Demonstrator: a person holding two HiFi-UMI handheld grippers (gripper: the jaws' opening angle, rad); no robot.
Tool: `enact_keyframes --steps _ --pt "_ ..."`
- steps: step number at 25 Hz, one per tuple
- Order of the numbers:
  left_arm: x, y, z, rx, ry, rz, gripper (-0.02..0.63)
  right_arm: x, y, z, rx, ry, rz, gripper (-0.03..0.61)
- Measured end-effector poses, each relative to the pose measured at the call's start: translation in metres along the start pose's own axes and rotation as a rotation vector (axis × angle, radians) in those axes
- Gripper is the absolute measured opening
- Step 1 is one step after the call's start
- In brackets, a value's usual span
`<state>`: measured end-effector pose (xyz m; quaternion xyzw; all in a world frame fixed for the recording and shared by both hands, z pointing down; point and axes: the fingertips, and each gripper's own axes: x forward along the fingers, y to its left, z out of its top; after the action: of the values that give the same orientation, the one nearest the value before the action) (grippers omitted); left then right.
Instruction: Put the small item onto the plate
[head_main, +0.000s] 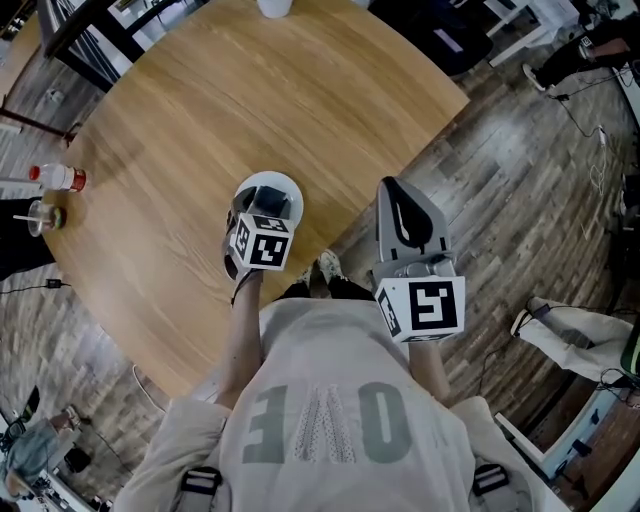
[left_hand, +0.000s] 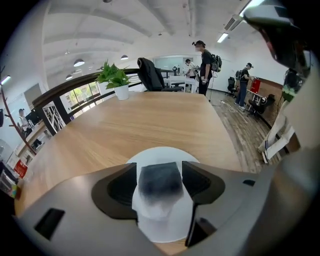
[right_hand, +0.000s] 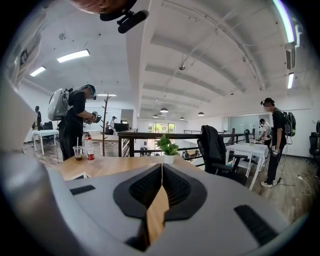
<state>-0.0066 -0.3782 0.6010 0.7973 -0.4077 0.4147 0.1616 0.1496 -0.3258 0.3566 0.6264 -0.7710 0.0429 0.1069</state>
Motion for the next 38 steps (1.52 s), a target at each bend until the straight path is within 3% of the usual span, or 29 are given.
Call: enact_keyframes --steps 4,7,12,14,18,20,21,26,38 --pt "-0.012 0.006 0.021 -0.036 -0.075 0.005 0.288 0.004 0.004 0.003 0.005 -0.007 0.014 0.018" --pt "-0.039 0.017 0.054 -0.088 -0.199 0.032 0.288 0.007 0.005 0.009 0.000 -0.026 0.032 0.018" --pt "-0.122 0.043 0.133 -0.215 -0.622 0.030 0.284 0.019 0.015 0.035 -0.034 -0.108 0.099 0.018" --pt "-0.168 0.053 0.154 -0.253 -0.781 0.065 0.234 0.021 0.022 0.047 -0.040 -0.140 0.121 0.018" --pt "-0.261 0.067 0.178 -0.226 -1.074 0.213 0.089 0.026 0.037 0.071 -0.044 -0.226 0.184 0.018" --pt "-0.302 0.071 0.181 -0.193 -1.182 0.315 0.010 0.029 0.048 0.084 -0.034 -0.282 0.221 0.018" --pt "-0.318 0.073 0.181 -0.181 -1.217 0.361 0.009 0.030 0.053 0.091 -0.027 -0.307 0.234 0.018" --pt "-0.354 0.068 0.178 -0.121 -1.256 0.479 0.009 0.027 0.070 0.105 -0.026 -0.367 0.256 0.017" --pt "-0.368 0.079 0.172 -0.140 -1.221 0.539 0.008 0.036 0.090 0.108 -0.032 -0.373 0.330 0.017"
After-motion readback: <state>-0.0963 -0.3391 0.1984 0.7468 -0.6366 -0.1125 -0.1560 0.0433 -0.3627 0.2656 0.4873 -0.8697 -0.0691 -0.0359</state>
